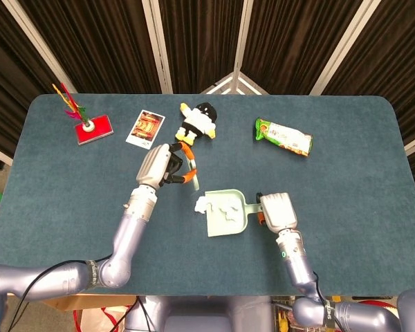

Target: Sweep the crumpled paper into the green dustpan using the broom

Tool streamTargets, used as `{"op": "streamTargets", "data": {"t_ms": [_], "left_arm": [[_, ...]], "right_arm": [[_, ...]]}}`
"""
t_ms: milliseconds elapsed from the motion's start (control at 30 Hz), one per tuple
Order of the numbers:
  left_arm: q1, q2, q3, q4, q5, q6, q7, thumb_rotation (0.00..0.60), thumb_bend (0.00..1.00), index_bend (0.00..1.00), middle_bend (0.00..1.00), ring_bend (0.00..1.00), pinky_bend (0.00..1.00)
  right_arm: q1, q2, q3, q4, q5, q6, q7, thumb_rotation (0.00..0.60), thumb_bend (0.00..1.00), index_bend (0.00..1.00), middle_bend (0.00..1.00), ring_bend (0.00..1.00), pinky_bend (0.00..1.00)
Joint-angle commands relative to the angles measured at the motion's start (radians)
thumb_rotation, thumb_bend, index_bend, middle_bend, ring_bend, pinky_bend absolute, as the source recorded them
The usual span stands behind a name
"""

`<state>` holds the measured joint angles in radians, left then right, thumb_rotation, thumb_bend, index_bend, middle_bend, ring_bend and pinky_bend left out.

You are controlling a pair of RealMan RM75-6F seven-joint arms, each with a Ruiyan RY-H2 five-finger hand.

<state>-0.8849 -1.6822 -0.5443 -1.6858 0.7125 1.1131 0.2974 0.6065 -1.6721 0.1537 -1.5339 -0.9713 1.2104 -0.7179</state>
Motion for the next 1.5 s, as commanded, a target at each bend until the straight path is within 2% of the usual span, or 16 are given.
{"op": "streamTargets", "data": {"t_ms": [33, 367, 533, 700, 833, 1033, 1300, 1500], "left_arm": [[0.004, 0.062, 0.021, -0.049, -0.074, -0.054, 0.038, 0.6, 0.41, 0.76, 0.97, 0.87, 0.92], [-0.041, 0.185, 0.059, -0.118, -0.266, -0.147, 0.107, 0.6, 0.42, 0.76, 0.97, 0.87, 0.92], [-0.072, 0.175, 0.081, -0.118, -0.302, -0.146, 0.115, 0.6, 0.42, 0.76, 0.97, 0.87, 0.92], [-0.102, 0.112, 0.104, -0.086, -0.281, -0.104, 0.111, 0.6, 0.41, 0.76, 0.97, 0.87, 0.92], [-0.133, 0.027, 0.102, -0.035, -0.249, -0.047, 0.096, 0.6, 0.41, 0.76, 0.97, 0.87, 0.92], [-0.192, -0.074, 0.092, 0.017, -0.22, -0.013, 0.102, 0.6, 0.4, 0.76, 0.97, 0.87, 0.92], [-0.223, -0.218, 0.048, 0.109, -0.109, 0.093, 0.024, 0.6, 0.39, 0.76, 0.97, 0.87, 0.92], [-0.232, -0.285, 0.006, 0.168, -0.08, 0.119, -0.026, 0.6, 0.38, 0.76, 0.97, 0.87, 0.92]], "right_arm": [[0.0, -0.004, -0.001, 0.002, 0.002, 0.002, -0.007, 0.6, 0.5, 0.58, 0.81, 0.81, 0.72], [-0.005, -0.01, -0.004, 0.011, 0.004, 0.002, -0.01, 0.6, 0.5, 0.58, 0.81, 0.81, 0.72], [-0.005, -0.012, -0.003, 0.011, 0.003, 0.002, -0.009, 0.6, 0.5, 0.58, 0.81, 0.81, 0.72], [-0.007, -0.013, -0.007, 0.012, 0.001, 0.001, -0.013, 0.6, 0.5, 0.58, 0.81, 0.81, 0.72], [-0.007, -0.015, -0.005, 0.012, 0.002, -0.001, -0.012, 0.6, 0.5, 0.58, 0.81, 0.81, 0.72], [-0.011, -0.005, 0.001, -0.003, 0.003, 0.007, -0.012, 0.6, 0.5, 0.58, 0.81, 0.81, 0.72], [-0.018, 0.012, 0.004, -0.027, 0.006, 0.017, -0.017, 0.6, 0.5, 0.58, 0.81, 0.81, 0.72], [-0.018, 0.016, 0.006, -0.041, 0.004, 0.024, -0.023, 0.6, 0.5, 0.58, 0.81, 0.81, 0.72]]}}
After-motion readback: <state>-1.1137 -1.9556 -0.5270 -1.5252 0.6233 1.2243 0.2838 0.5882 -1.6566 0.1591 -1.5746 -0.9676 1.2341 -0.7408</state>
